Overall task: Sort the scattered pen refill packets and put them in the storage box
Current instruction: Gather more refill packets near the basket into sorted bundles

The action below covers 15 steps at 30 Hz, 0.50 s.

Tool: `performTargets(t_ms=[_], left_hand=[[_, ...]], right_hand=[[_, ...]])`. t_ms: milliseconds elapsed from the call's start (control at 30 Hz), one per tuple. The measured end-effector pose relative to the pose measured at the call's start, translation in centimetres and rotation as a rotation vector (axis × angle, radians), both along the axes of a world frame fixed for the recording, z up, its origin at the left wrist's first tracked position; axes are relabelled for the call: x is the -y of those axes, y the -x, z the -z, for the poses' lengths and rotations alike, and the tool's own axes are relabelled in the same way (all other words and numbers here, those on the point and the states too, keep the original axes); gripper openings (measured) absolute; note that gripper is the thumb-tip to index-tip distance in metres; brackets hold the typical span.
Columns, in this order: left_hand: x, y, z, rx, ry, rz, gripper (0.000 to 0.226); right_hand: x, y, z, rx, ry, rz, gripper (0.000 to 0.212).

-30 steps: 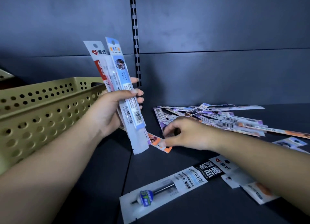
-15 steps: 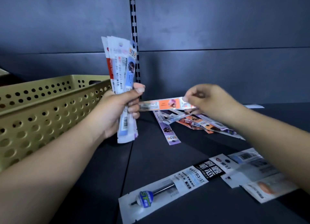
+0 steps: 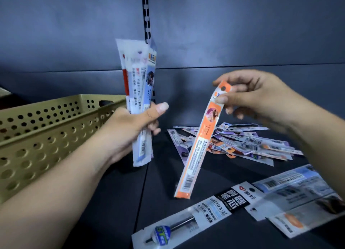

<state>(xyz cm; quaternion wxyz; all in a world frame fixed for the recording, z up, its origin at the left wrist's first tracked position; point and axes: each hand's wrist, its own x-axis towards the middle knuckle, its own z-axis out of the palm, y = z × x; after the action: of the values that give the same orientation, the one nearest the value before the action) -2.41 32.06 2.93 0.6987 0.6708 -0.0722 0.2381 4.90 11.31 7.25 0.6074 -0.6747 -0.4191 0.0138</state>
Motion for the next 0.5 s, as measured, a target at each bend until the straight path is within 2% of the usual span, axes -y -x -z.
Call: performTargets(t_ms=[100,200,367,400,433,500], left_hand=[[0.6,0.1,0.8,-0.139,0.029,0.241,0.038],[1.6,0.6,1.0,-0.195,-0.071,0.411,0.051],[2.8,0.5,1.2,-0.218,-0.178,0.260,0.008],[2.7,0.4,1.1,-0.211,-0.183,0.242,0.007],[2.3,0.2,1.2,-0.199,-0.170,0.234,0.017],[1.5,0.0,1.3,-0.188,-0.080,0.225,0.023]], right_hand=[[-1.2,0.6,0.5,-0.067,-0.124,0.002,0.020],[-2.6,1.4,0.9,-0.013,-0.286,0.079,0.023],[-3.6,2.9,1.3,0.002,-0.377,-0.040,0.026],[-3.7,2.7,1.4,0.033,-0.350,-0.034,0.028],[-3.5,2.3,1.7,0.058,-0.302,-0.006,0.033],[-2.6,1.0,2.1,0.068,-0.116,0.062,0.038]])
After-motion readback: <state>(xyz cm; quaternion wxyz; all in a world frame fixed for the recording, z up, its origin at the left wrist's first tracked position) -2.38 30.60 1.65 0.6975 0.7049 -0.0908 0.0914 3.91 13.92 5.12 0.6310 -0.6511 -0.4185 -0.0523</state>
